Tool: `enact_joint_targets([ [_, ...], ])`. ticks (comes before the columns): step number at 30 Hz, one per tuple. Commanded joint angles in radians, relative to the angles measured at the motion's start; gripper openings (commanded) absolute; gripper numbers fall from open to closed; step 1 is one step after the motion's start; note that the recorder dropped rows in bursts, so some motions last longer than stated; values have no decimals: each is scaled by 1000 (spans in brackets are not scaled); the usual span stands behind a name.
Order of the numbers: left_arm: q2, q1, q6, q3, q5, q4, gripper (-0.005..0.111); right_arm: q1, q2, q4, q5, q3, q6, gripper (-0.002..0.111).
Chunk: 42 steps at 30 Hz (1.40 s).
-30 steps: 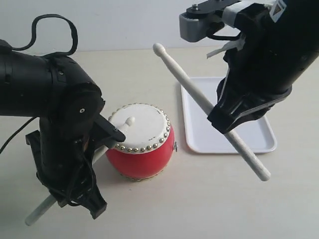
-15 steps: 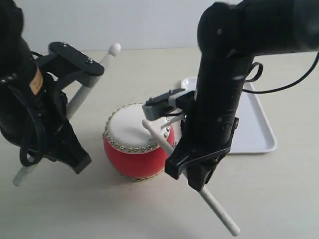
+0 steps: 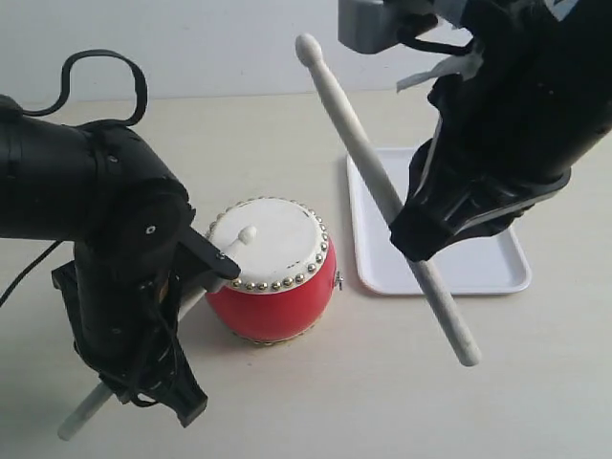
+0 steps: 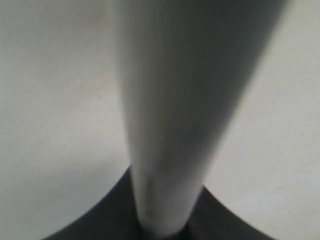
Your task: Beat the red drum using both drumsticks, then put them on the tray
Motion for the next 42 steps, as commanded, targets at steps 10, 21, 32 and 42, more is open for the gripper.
enact_joint_targets([
  [10, -347, -6, -8, -73, 180, 24, 0, 4, 410, -30, -1, -7, 3, 0],
  [21, -544, -6, -8, -73, 171, 28, 0, 4, 424, -37, -1, -7, 3, 0],
  [32, -542, -6, -8, -39, -35, 26, 0, 2, 116, -296, -1, -7, 167, 0],
  [42, -542, -6, -41, -10, -97, 19, 0, -256, 195, -286, -29, -7, 151, 0],
])
